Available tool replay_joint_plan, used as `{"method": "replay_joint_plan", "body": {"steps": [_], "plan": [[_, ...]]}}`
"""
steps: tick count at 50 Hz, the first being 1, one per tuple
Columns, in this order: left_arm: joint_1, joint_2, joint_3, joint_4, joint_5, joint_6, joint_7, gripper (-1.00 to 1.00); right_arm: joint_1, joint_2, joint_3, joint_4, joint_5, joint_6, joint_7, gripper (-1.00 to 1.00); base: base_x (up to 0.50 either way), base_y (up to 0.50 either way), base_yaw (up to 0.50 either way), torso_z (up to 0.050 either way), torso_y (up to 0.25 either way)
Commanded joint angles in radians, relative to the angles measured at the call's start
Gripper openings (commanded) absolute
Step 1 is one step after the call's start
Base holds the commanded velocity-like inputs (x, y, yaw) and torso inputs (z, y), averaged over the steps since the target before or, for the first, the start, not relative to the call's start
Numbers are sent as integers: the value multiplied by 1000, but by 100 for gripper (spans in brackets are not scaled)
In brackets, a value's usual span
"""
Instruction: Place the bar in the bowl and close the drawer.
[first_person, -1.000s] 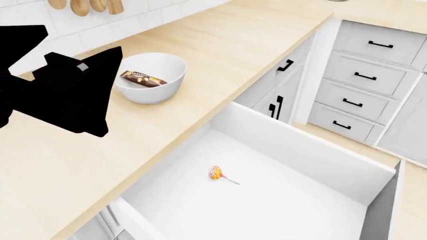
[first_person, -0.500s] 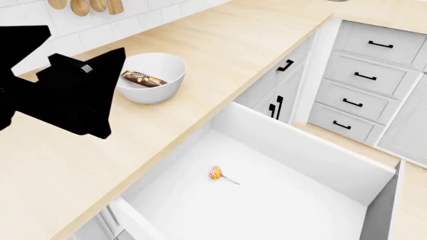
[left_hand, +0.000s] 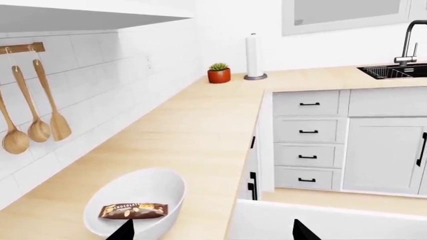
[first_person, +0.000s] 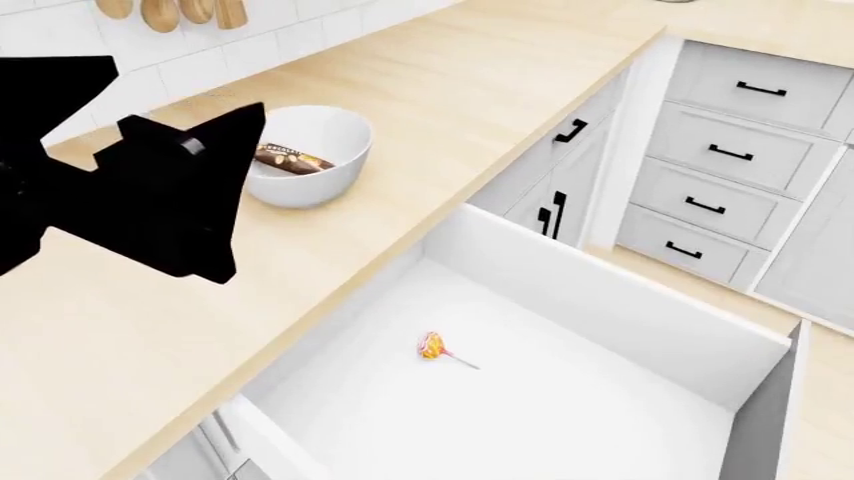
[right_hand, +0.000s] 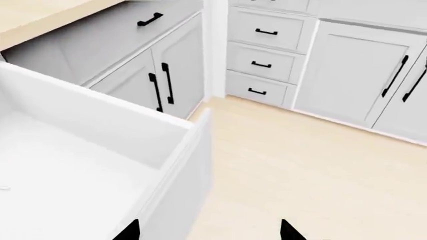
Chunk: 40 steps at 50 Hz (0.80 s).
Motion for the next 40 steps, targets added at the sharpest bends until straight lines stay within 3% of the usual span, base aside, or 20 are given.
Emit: {"method": "replay_joint_plan", "body": {"steps": [1,14,25,40], "plan": [[0,5,5,0,4,0,4,100,-61,16,-145,28,-193,-140,-125,100,0,0,0,0,0],[-3,12,15,4,5,-2,3,100,-105,13,-347,119,-394,-343,-178,100,0,0,0,0,0],[-11,12,19,7,-2,-3,3,100,-124,35,-483,165,-496,-414,-181,100,0,0,0,0,0],[-13,14,24,9,-3,-1,5,100,-87,77,-633,225,-536,-509,-256,100,0,0,0,0,0]]}}
